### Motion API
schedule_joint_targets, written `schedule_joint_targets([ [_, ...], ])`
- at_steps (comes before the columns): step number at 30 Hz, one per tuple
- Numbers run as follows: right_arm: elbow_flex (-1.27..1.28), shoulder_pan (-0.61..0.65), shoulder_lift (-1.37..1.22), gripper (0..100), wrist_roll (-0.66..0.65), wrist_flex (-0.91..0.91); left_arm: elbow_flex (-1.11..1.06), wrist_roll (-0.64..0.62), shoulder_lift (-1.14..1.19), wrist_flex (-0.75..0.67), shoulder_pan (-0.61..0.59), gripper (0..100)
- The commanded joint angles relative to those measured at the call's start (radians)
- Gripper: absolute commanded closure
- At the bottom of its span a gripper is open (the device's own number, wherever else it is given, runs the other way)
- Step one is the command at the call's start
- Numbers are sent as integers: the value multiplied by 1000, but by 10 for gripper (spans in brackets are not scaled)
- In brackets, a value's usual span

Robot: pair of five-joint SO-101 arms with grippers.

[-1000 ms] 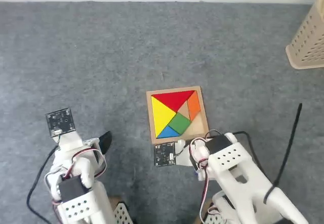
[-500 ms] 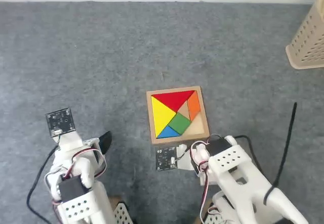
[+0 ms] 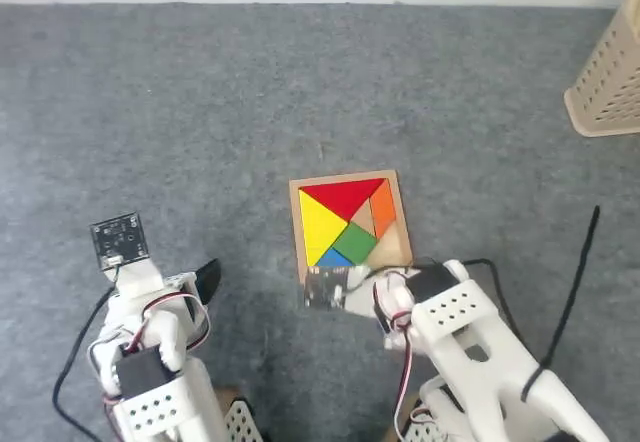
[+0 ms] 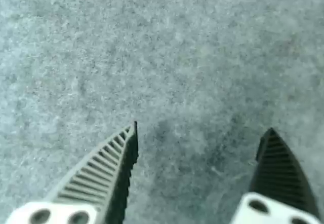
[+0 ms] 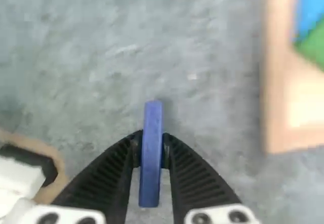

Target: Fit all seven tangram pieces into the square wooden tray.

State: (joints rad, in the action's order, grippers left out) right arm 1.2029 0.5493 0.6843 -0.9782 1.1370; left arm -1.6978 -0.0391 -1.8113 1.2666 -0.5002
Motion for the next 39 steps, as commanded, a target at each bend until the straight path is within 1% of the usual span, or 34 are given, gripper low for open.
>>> schedule_joint_targets([
  [1,-153,4,19,992,112,64,13,2,-12,-2,2,646],
  [4,-229,-16,19,992,190,102,13,2,-12,-2,2,646],
  [7,-313,-77,18,992,292,116,13,2,-12,-2,2,646],
  [9,-365,-105,18,992,374,116,13,2,-12,-2,2,646],
  [13,-463,-108,-22,992,554,116,13,2,-12,-2,2,646],
  [16,-563,-113,-154,992,690,113,13,2,-12,-2,2,646],
  [20,-760,-108,-412,992,885,137,13,2,-12,-2,2,646],
  [24,-939,-113,-616,992,939,170,13,2,-12,-2,2,646],
  [27,-1023,-113,-728,992,1059,170,13,2,-12,-2,2,646],
  [31,-1085,-113,-825,992,1206,177,13,2,-12,-2,2,646],
  [36,-1123,-111,-852,989,1396,179,13,2,-12,-2,2,646],
  [39,-1119,-107,-860,924,1521,180,13,2,-12,-2,2,646],
])
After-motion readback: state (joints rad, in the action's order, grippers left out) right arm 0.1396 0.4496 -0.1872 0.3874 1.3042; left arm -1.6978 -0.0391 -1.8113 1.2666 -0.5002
